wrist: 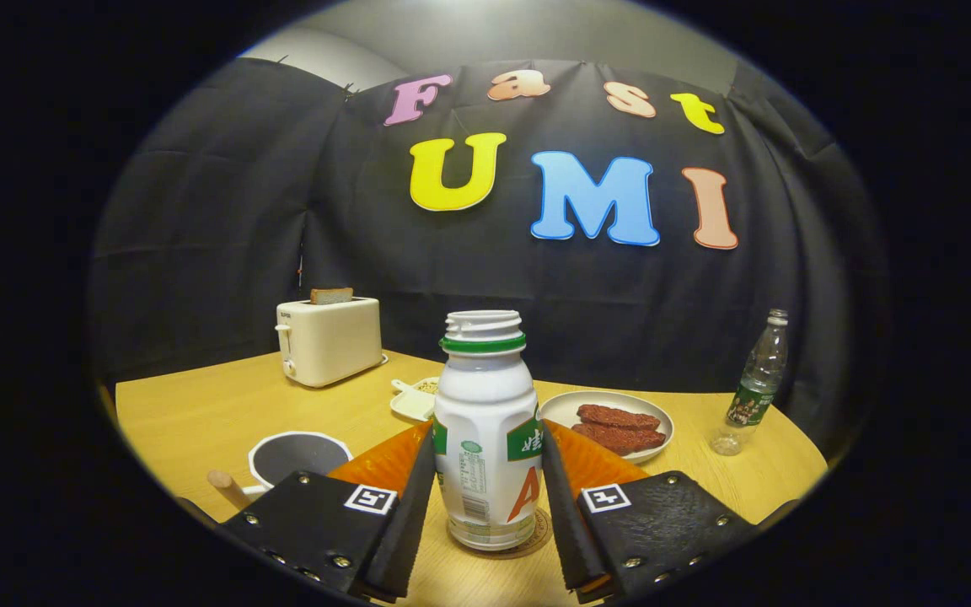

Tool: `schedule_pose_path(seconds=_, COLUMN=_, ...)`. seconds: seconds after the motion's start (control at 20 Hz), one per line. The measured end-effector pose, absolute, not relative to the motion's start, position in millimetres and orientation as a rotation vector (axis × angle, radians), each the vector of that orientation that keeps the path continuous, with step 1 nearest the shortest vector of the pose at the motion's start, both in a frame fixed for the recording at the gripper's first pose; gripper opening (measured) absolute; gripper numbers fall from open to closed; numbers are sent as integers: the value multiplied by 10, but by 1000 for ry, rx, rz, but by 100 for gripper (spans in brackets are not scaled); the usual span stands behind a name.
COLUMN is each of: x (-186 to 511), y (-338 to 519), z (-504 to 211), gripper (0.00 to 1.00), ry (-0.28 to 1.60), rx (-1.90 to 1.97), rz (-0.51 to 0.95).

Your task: Take the bottle from table, then pour the juice into the cup, finally place the bottle on the coaster

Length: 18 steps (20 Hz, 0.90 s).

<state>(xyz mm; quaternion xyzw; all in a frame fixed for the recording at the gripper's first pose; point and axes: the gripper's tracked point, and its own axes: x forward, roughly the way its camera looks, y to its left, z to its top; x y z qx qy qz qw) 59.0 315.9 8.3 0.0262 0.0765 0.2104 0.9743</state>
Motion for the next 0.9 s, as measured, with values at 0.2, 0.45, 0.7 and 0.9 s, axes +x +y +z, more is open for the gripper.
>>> schedule_pose_path(seconds=0.2, x=649, y=3115, z=25, gripper=65, ry=157, rx=66, rz=414)
schedule_pose_path(seconds=0.45, x=659, y=3085, z=-40, gripper=65, ry=159, rx=115, rz=415)
schedule_pose_path(seconds=0.7, x=609, y=2958, z=-36, gripper=66, ry=126, rx=181, rz=403)
schedule_pose_path(seconds=0.9, x=589, y=3015, z=-42, gripper=66, ry=96, rx=146, rz=402)
